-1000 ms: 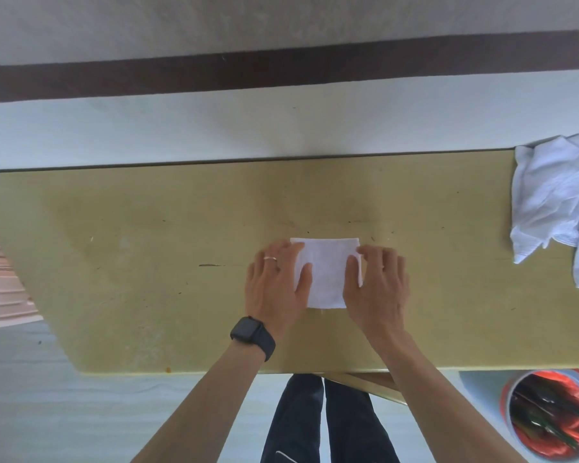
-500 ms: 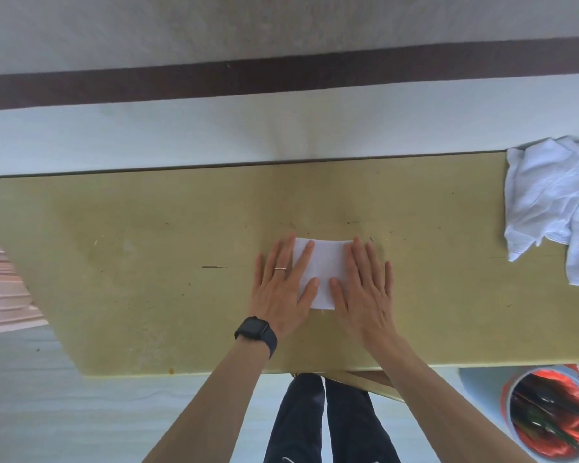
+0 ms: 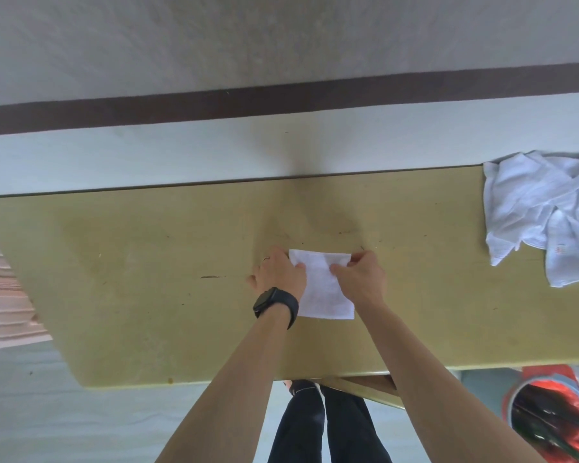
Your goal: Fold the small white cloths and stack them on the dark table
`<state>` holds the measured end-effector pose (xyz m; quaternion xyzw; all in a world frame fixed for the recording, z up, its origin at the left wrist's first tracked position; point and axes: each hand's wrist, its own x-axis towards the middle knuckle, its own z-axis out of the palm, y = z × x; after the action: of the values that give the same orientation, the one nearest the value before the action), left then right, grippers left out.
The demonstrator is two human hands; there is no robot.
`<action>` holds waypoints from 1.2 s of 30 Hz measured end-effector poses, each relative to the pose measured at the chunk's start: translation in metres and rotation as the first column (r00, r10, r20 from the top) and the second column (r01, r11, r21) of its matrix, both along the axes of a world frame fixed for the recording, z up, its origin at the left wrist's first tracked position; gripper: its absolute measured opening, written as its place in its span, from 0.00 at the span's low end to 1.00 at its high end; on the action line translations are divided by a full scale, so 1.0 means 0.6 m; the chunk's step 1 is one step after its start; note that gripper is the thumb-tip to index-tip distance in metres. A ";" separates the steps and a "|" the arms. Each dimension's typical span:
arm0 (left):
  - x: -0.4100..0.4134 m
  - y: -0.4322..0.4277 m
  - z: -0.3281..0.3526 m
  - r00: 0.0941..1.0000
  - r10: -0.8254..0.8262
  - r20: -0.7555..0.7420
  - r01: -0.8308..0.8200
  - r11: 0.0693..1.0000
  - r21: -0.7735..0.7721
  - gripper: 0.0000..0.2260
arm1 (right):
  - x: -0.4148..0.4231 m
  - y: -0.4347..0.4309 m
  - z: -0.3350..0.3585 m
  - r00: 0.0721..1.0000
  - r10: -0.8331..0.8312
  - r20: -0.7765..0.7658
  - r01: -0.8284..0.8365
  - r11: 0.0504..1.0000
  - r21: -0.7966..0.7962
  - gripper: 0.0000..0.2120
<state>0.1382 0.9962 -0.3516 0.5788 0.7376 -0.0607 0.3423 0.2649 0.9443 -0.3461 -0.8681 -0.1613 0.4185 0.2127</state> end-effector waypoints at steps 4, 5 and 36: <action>-0.013 -0.012 0.002 0.998 0.013 0.059 -0.010 0.999 -0.047 0.08 | 0.003 -0.023 0.012 0.996 0.022 -0.088 -0.017 0.998 0.065 0.09; -0.018 -0.016 0.007 0.991 0.049 0.126 -0.043 0.998 -0.048 0.06 | 0.003 -0.030 0.020 0.995 0.026 -0.099 -0.017 0.996 0.093 0.08; -0.321 -0.352 0.662 0.725 -0.068 0.685 -0.360 0.811 0.462 0.23 | -0.136 -0.221 0.611 0.767 0.571 0.294 -0.499 0.242 0.832 0.05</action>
<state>-0.0542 0.7849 0.0457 0.5718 0.5916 0.4026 0.4012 0.1834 0.8116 0.0204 -0.5047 -0.6293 0.3494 0.4765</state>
